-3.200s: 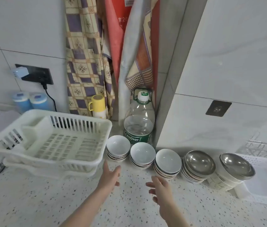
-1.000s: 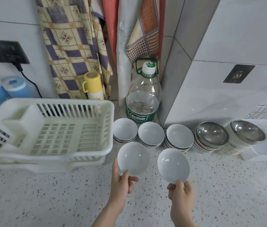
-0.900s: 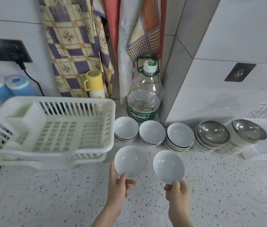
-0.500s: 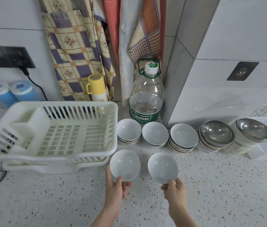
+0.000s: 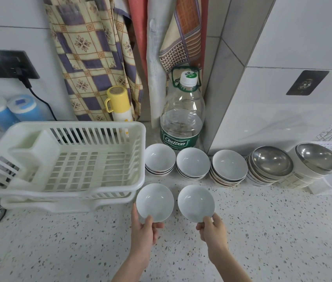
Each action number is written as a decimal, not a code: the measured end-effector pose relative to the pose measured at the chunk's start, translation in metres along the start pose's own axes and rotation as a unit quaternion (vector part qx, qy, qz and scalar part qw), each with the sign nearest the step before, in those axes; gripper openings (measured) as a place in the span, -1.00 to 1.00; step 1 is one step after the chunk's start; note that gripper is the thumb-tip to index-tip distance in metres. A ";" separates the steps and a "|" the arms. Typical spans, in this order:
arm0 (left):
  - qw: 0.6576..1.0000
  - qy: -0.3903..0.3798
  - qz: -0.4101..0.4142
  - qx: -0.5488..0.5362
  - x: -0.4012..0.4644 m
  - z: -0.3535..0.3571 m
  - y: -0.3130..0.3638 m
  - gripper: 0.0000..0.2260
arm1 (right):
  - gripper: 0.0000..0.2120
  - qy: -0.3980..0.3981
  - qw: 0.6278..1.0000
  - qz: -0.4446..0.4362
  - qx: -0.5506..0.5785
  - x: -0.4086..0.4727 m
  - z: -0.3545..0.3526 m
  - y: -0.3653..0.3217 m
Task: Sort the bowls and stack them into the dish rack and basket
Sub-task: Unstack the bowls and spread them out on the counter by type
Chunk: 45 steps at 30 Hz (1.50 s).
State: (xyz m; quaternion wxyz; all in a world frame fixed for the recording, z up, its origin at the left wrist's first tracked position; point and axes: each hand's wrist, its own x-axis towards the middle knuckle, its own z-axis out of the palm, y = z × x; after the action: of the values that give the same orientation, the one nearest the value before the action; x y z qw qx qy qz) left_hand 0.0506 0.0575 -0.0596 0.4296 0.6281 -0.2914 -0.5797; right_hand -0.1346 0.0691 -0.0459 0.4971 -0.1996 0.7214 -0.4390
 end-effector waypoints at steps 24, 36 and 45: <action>0.999 -0.010 -0.022 -0.032 0.008 0.013 0.011 -0.56 | -0.71 -0.048 0.999 0.004 0.012 0.015 0.004 0.000; 0.998 0.000 -0.031 -0.046 0.011 0.018 0.010 -0.58 | -0.71 -0.057 0.998 0.002 0.018 0.015 0.004 0.001; 0.999 0.002 -0.025 -0.035 0.009 0.017 0.011 -0.55 | -0.75 -0.058 0.998 0.009 0.027 0.015 0.005 0.000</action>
State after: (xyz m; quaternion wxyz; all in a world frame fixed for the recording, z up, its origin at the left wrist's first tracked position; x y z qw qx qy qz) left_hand 0.0373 0.0407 -0.0534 0.4372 0.6208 -0.2549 -0.5987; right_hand -0.1370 0.0560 -0.0549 0.5468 -0.2050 0.6813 -0.4414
